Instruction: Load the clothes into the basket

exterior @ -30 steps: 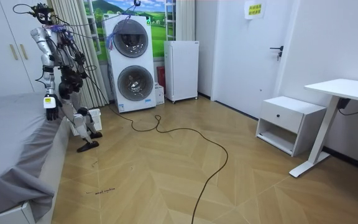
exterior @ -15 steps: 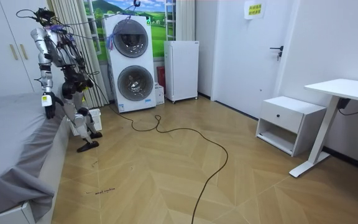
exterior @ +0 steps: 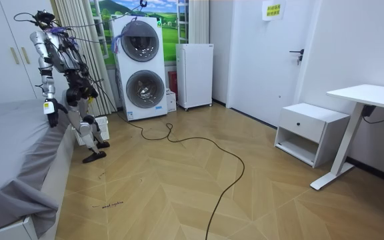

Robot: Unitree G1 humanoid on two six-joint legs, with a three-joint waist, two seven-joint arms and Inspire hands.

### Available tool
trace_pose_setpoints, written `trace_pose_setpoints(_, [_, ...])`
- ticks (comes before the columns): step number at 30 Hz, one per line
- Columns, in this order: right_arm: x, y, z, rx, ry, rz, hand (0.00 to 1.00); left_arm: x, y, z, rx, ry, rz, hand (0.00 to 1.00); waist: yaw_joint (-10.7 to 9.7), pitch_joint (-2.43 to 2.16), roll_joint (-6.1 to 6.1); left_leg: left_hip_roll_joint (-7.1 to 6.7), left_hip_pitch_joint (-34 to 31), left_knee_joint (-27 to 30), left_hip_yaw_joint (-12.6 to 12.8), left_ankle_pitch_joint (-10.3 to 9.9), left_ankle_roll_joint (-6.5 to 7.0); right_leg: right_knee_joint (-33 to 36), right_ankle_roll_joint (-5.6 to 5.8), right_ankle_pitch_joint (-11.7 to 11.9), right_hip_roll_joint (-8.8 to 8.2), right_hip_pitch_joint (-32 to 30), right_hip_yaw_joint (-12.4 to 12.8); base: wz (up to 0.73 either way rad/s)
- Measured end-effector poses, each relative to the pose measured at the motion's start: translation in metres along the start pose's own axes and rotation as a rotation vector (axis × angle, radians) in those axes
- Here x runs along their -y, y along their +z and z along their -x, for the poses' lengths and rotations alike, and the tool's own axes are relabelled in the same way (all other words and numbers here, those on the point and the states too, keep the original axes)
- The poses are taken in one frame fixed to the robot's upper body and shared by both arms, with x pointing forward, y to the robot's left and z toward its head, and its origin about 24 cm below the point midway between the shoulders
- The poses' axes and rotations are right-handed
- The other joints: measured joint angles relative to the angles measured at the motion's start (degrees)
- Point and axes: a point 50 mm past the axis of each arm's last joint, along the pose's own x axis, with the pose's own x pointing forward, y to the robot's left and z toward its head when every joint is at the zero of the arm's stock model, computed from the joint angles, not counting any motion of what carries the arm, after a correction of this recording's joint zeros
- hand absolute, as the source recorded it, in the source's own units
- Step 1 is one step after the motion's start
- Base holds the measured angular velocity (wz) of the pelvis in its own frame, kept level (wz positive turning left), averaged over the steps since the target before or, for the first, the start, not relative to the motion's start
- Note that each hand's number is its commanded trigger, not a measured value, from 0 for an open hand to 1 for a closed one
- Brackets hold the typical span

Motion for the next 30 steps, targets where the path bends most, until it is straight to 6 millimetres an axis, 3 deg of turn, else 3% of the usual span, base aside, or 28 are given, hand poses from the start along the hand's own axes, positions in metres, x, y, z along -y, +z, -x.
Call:
trace_pose_setpoints(10, [0.0, -0.011, 0.002, -0.035, 0.03, 0.006, 0.0, 0.001, 0.005, 0.0, 0.012, -0.002, 0.0, 0.0, 0.9, 0.03, 0.05, 0.02, -0.1, 0.1, -0.6, 0.0, 0.0, -0.2, 0.0, 0.0, -0.01, 0.7, -0.2, 0.02])
trace_pose_setpoints(16, [0.001, -0.013, 0.002, -0.042, 0.035, 0.01, 0.0, 0.002, 0.006, 0.0, 0.017, -0.009, 0.027, 0.0, 0.9, 0.15, -0.13, -0.03, 1.2, 0.2, -2.1, 0.0, 0.0, -1.4, -0.05, -0.2, -0.32, 2.9, -1.5, 0.12])
trace_pose_setpoints(18, [0.001, -0.013, 0.002, -0.043, 0.037, 0.01, 0.0, 0.002, 0.007, 0.0, 0.024, -0.011, 0.04, 0.0, 0.9, 0.45, -0.54, -0.23, 1.6, 0.2, -2.4, 0.0, 0.0, -1.3, 0.01, -0.7, -0.58, 3.4, -1.9, 0.09])
trace_pose_setpoints(20, [0.001, -0.014, 0.002, -0.044, 0.042, 0.011, 0.0, 0.002, 0.007, 0.0, 0.028, -0.013, 0.05, 0.0, 0.9, 0.46, -0.65, -0.32, 1.6, 0.2, -2.7, 0.0, 0.0, -1.3, 0.01, -0.8, -0.8, 3.4, -2.3, 0.08])
trace_pose_setpoints(25, [0.001, -0.022, 0.004, -0.064, 0.058, 0.019, 0.0, 0.0, 0.007, 0.0, 0.033, -0.012, 0.067, 0.0, 1.0, 0.35, -1.45, -0.38, 1.8, 0.2, -3.3, 0.0, 0.01, -1.1, -0.02, -0.8, -0.88, 3.7, -2.9, 0.06])
trace_pose_setpoints(30, [0.006, -0.037, 0.008, -0.1, 0.053, 0.036, 0.0, -0.002, 0.004, 0.0, 0.027, -0.009, 0.063, 0.0, 1.0, 0.15, -2.99, -0.4, 3.1, 0.3, -4.1, 0.0, 0.0, -2.2, -0.15, -0.8, -1.06, 6.3, -3.8, 0.08])
